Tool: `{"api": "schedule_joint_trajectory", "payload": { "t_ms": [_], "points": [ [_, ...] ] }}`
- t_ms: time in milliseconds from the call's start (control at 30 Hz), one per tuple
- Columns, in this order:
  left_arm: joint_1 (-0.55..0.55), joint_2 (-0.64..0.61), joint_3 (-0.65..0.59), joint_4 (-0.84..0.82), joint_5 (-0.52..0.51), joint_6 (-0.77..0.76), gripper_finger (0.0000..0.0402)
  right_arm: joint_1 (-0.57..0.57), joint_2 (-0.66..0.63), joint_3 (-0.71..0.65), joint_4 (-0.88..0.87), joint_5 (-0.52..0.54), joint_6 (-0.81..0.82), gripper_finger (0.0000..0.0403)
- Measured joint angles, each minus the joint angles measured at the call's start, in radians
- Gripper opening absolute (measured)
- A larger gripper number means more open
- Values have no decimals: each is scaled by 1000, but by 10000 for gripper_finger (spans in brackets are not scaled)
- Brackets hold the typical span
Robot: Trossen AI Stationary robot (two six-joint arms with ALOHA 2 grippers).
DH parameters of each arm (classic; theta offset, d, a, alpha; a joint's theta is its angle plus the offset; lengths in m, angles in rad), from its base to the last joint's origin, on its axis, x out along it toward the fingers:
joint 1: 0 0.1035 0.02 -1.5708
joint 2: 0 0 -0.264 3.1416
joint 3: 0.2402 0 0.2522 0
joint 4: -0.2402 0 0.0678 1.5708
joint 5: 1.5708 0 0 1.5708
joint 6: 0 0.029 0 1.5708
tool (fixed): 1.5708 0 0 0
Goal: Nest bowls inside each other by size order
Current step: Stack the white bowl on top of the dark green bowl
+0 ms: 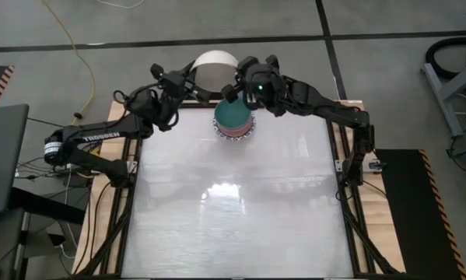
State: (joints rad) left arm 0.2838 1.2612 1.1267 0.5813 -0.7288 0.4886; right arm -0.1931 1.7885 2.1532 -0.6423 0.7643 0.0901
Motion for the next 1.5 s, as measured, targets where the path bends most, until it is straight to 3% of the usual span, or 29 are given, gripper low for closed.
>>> {"api": "schedule_joint_trajectory", "payload": {
  "t_ms": [67,367,467,633,900,1167,1500],
  "points": [
    [-2,1,0,-11,16,6,23,-12,0,0,-22,2,27,15],
    [7,-7,0,-219,100,-24,151,-31,2,-1,-143,-34,140,5],
    [17,-27,1,-301,155,-64,197,-49,2,-1,-184,-96,202,4],
    [19,-61,1,-422,163,-137,249,-95,4,-2,-223,-244,278,5],
    [21,-111,1,-544,158,-171,262,-179,4,-2,-248,-421,355,5],
    [53,-129,0,-721,168,-274,263,-235,82,-1,-310,-577,410,5],
    [119,-132,-1,-921,275,-448,263,-265,165,0,-370,-712,421,5]
  ]
}}
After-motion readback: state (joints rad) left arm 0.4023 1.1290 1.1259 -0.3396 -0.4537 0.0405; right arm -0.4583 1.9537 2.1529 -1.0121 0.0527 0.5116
